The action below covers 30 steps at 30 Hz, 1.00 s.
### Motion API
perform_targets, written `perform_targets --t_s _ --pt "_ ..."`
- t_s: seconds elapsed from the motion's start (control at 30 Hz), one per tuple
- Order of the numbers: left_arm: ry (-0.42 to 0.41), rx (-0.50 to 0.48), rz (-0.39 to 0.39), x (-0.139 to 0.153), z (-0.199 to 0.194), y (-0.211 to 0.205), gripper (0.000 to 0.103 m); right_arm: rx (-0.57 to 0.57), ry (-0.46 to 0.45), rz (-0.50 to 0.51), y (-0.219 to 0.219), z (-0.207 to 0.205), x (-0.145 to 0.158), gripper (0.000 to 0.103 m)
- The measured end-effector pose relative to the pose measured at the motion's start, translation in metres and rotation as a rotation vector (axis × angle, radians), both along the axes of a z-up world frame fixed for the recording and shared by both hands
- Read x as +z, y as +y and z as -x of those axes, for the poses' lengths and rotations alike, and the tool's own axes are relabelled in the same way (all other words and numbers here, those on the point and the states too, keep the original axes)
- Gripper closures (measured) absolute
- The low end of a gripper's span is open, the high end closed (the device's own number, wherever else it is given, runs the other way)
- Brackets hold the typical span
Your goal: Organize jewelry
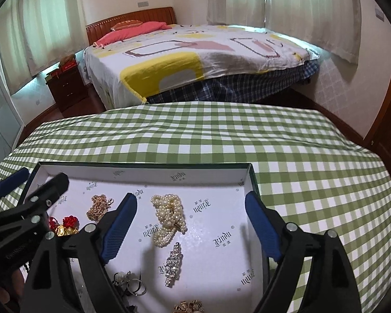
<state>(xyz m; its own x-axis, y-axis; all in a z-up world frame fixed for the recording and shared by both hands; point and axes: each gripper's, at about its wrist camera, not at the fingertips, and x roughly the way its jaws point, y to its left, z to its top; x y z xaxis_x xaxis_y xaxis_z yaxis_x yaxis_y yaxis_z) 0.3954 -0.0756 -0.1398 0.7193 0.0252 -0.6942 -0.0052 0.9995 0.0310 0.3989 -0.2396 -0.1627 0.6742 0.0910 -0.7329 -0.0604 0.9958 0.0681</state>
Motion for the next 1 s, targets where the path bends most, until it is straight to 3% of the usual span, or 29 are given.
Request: perform_targets --t_s 0.33,0.63,0.8,1.0 --pt "-0.036 -0.015 0.001 0.015 0.031 0.006 0.013 0.001 -0.03 0.005 0.004 0.032 0.01 0.019" --pt "-0.084 0.001 -0.006 0.031 0.091 0.019 0.012 -0.001 -0.087 0.029 0.011 0.092 0.024 0.019" --pt "-0.052 0.017 -0.002 0.028 0.124 0.031 0.012 -0.019 -0.067 0.011 0.008 0.124 0.019 0.019" --pt "-0.086 0.029 0.012 0.049 0.173 0.044 0.012 -0.021 -0.103 0.0 0.008 0.168 0.034 0.019"
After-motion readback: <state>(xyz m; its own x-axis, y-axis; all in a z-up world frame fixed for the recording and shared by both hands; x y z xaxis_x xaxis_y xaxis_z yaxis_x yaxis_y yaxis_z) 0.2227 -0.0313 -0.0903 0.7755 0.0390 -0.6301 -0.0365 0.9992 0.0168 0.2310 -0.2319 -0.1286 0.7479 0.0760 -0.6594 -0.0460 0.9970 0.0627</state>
